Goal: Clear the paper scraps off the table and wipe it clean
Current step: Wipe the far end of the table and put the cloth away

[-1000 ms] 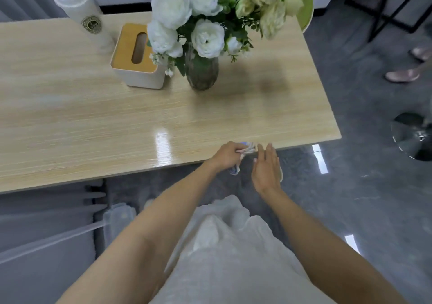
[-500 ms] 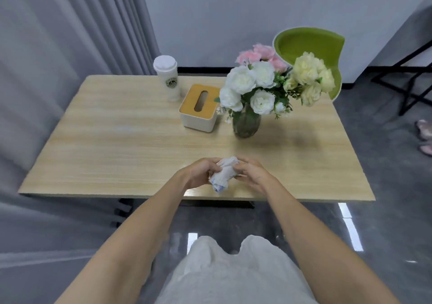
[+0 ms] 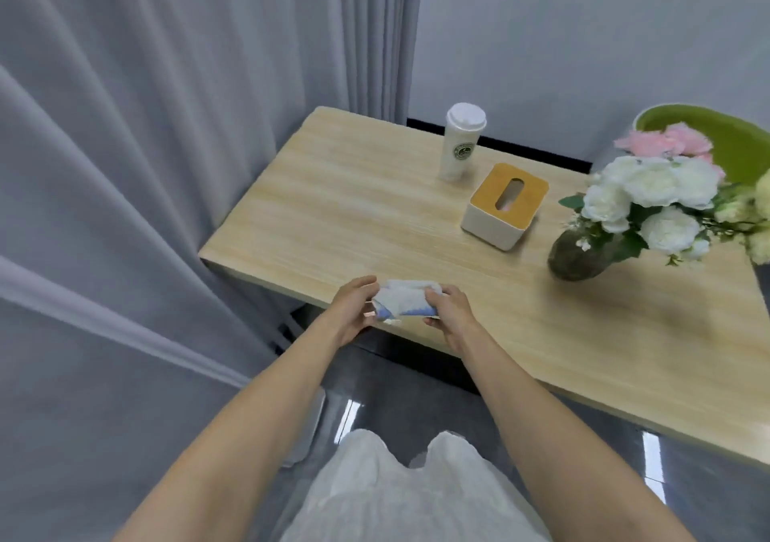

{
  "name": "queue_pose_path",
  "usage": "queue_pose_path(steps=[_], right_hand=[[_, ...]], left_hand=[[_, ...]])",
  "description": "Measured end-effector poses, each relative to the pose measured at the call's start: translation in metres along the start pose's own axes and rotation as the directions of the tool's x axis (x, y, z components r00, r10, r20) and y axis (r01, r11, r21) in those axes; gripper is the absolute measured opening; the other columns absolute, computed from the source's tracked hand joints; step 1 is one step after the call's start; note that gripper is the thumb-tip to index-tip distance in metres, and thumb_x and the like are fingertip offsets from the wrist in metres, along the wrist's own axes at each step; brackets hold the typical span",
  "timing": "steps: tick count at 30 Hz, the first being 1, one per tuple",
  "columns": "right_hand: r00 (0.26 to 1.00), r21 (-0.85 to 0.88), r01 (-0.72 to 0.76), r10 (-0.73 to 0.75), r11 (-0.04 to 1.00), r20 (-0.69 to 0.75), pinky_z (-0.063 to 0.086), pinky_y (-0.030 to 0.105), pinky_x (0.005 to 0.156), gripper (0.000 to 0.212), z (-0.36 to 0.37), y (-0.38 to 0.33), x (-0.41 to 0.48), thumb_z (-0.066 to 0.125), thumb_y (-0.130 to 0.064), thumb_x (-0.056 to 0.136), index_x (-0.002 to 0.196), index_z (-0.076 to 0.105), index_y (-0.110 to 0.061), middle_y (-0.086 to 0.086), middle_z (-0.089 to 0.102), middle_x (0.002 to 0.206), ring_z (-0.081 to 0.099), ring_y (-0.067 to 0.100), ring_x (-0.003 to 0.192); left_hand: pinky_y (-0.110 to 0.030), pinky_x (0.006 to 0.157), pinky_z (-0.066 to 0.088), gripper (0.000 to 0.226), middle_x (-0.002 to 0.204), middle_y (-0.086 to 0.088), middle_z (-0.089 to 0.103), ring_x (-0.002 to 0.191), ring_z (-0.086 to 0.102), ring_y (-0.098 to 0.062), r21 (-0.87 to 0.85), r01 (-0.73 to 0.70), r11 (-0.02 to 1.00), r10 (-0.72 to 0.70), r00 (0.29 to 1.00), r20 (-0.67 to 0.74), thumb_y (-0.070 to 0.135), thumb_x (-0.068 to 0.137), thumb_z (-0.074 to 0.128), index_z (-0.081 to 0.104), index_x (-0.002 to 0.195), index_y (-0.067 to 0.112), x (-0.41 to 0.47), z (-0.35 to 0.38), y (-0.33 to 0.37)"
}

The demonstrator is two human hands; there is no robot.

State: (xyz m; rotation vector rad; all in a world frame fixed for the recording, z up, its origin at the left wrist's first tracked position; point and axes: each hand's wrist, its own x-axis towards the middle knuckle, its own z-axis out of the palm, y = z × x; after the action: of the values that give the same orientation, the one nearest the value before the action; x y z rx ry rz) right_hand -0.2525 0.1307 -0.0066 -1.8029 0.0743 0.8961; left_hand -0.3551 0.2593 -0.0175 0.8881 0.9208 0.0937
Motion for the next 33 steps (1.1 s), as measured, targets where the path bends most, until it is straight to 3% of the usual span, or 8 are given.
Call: queue_pose_path(steps=[5, 10, 15, 17, 24, 27, 30, 33], right_hand=[[0.991, -0.054, -0.01, 0.017, 0.999, 0.133, 0.053, 0.032, 0.068, 0.02, 0.074, 0.016, -0.003, 0.057, -0.013, 0.094, 0.112, 0.054, -0.004, 0.014, 0.06, 0.103, 0.059, 0.026, 0.09], [0.964, -0.238, -0.017, 0.079, 0.971, 0.252, 0.053, 0.025, 0.059, 0.009, 0.122, 0.042, -0.002, 0.053, -0.011, 0.095, 0.103, 0.051, -0.009, 0.01, 0.058, 0.098, 0.059, 0.019, 0.08], [0.883, -0.454, 0.08, 0.147, 0.888, 0.445, 0.054, 0.033, 0.074, 0.004, 0.162, 0.076, 0.007, 0.049, -0.011, 0.095, 0.099, 0.052, -0.011, 0.005, 0.058, 0.091, 0.058, 0.017, 0.082], [0.847, -0.497, 0.089, 0.197, 0.863, 0.494, 0.053, 0.031, 0.069, 0.003, 0.173, 0.096, 0.018, 0.051, -0.011, 0.094, 0.094, 0.054, -0.012, 0.01, 0.059, 0.098, 0.058, 0.019, 0.085], [0.848, -0.622, 0.029, 0.311, 0.782, 0.429, 0.048, 0.031, 0.064, 0.008, 0.203, 0.195, 0.062, 0.053, -0.004, 0.091, 0.084, 0.055, -0.006, 0.003, 0.053, 0.076, 0.054, 0.015, 0.07], [0.87, -0.722, 0.077, 0.308, 0.688, 0.386, 0.051, 0.04, 0.081, 0.018, 0.218, 0.261, 0.094, 0.059, -0.01, 0.088, 0.099, 0.059, 0.004, 0.02, 0.064, 0.095, 0.063, 0.033, 0.091], [0.893, -0.761, 0.144, 0.249, 0.633, 0.375, 0.04, 0.006, 0.063, 0.028, 0.233, 0.326, 0.131, 0.059, -0.01, 0.089, 0.107, 0.059, 0.012, 0.022, 0.065, 0.104, 0.061, 0.033, 0.1], [0.901, -0.754, 0.155, 0.222, 0.639, 0.373, 0.036, 0.01, 0.057, 0.02, 0.25, 0.384, 0.163, 0.06, 0.0, 0.086, 0.102, 0.059, 0.013, 0.017, 0.06, 0.09, 0.058, 0.024, 0.086]], left_hand=[[-0.024, 0.061, 0.056, 0.049, 0.113, -0.011, 0.059, 0.088, 0.063, -0.02, -0.012, -0.003, 1.0, 0.003, 0.999, -0.041, -0.004, 0.087, 0.062, 0.045, 0.131, 0.012, -0.013, -0.08, -0.019], [-0.017, 0.048, 0.049, 0.035, 0.104, -0.015, 0.059, 0.065, 0.057, -0.014, -0.059, 0.014, 0.998, -0.033, 0.941, -0.336, -0.005, 0.092, 0.05, 0.054, 0.126, -0.001, -0.023, -0.135, -0.056], [-0.023, 0.057, 0.057, 0.014, 0.105, -0.006, 0.064, 0.078, 0.062, -0.013, -0.283, -0.026, 0.959, -0.118, 0.871, -0.478, 0.017, 0.095, 0.056, 0.06, 0.109, 0.016, -0.026, -0.171, -0.111], [-0.021, 0.06, 0.056, 0.027, 0.107, -0.005, 0.063, 0.08, 0.062, -0.014, -0.313, -0.061, 0.948, -0.113, 0.853, -0.509, 0.005, 0.088, 0.064, 0.057, 0.111, 0.018, -0.02, -0.179, -0.14], [-0.013, 0.046, 0.048, 0.038, 0.106, -0.01, 0.058, 0.067, 0.054, -0.01, -0.424, -0.066, 0.903, -0.246, 0.728, -0.64, -0.002, 0.09, 0.058, 0.055, 0.127, 0.006, 0.024, -0.211, -0.252], [-0.015, 0.043, 0.041, 0.035, 0.092, -0.008, 0.057, 0.061, 0.048, -0.01, -0.483, -0.049, 0.874, -0.326, 0.677, -0.659, -0.004, 0.093, 0.051, 0.054, 0.127, 0.004, 0.052, -0.225, -0.306], [-0.016, 0.041, 0.04, 0.039, 0.102, -0.009, 0.052, 0.072, 0.048, -0.013, -0.508, -0.072, 0.858, -0.368, 0.605, -0.707, -0.009, 0.094, 0.045, 0.049, 0.131, 0.002, 0.088, -0.244, -0.36], [-0.021, 0.053, 0.046, 0.042, 0.112, -0.012, 0.05, 0.092, 0.05, -0.02, -0.525, -0.092, 0.846, -0.389, 0.568, -0.726, -0.014, 0.092, 0.044, 0.046, 0.133, -0.002, 0.124, -0.262, -0.414]])
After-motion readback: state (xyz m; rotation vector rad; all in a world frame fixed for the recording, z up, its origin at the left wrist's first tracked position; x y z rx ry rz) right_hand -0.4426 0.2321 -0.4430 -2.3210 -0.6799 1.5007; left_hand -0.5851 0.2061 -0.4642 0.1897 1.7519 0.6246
